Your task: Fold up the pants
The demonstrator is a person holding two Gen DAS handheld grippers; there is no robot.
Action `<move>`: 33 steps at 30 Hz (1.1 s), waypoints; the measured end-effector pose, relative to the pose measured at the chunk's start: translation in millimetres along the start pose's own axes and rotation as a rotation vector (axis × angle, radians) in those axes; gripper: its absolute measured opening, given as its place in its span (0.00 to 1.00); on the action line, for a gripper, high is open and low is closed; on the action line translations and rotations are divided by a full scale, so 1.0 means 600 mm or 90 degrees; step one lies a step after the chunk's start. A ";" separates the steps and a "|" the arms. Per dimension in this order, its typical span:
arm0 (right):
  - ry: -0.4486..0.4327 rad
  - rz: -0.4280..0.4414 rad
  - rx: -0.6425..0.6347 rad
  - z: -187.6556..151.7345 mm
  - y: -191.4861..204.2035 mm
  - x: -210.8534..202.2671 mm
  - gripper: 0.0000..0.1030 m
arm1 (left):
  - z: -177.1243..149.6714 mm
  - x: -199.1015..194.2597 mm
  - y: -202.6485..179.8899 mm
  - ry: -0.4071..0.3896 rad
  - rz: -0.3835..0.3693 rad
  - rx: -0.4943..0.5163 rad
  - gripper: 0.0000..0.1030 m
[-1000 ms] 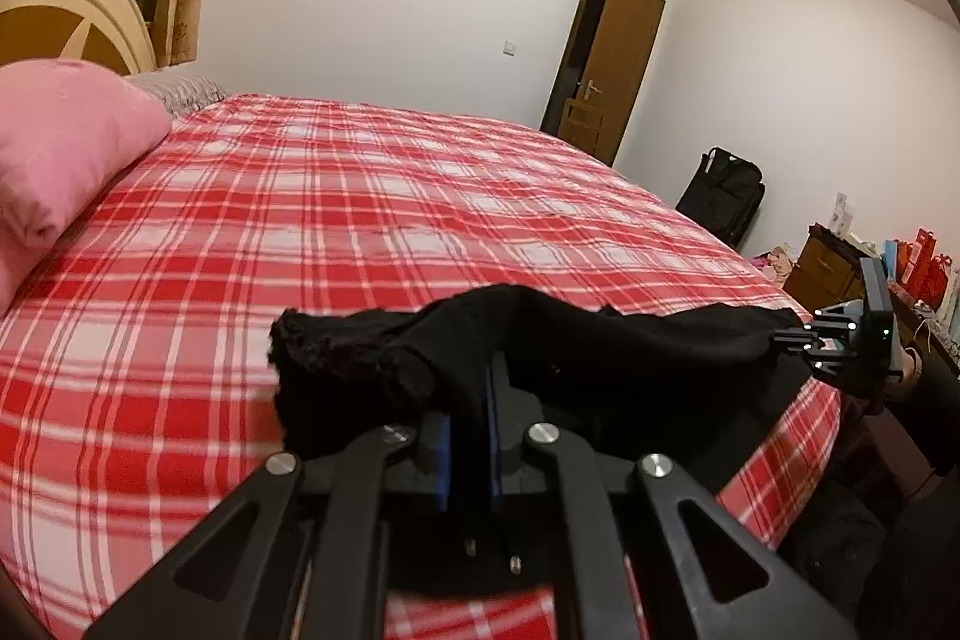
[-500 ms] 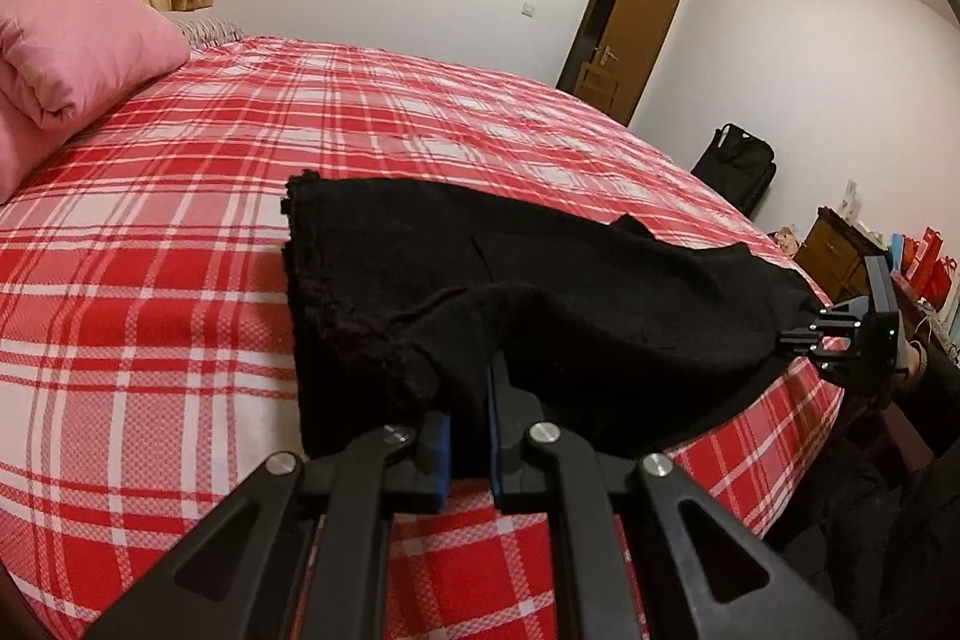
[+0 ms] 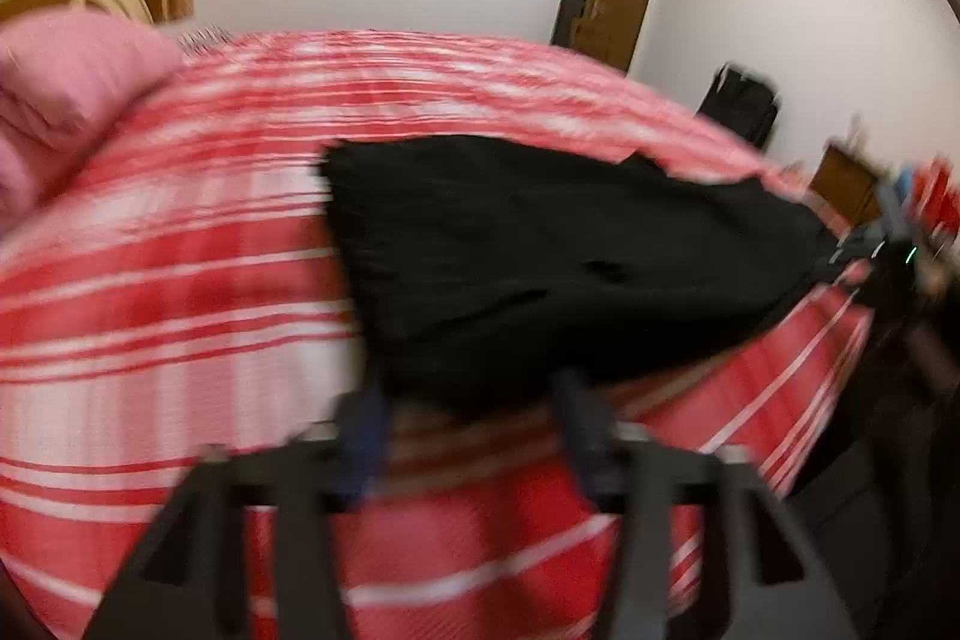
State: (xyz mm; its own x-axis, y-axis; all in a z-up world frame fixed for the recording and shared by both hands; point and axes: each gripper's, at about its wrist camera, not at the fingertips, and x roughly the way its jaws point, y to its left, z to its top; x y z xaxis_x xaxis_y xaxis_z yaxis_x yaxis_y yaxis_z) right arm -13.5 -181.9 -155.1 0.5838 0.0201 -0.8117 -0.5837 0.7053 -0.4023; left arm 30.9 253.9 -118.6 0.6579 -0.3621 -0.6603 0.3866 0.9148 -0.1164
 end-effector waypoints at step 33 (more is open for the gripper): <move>0.021 0.291 0.409 0.351 -0.201 0.272 0.05 | 0.050 0.100 -0.207 0.002 -0.086 0.115 0.84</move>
State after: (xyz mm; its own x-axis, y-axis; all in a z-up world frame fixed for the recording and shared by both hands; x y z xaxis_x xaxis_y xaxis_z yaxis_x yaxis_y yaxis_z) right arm 271.1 -114.6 -149.9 0.3412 0.3934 -0.8537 -0.3159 0.9034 0.2900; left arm 42.1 113.0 -121.5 0.5898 -0.4787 -0.6504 0.5810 0.8109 -0.0700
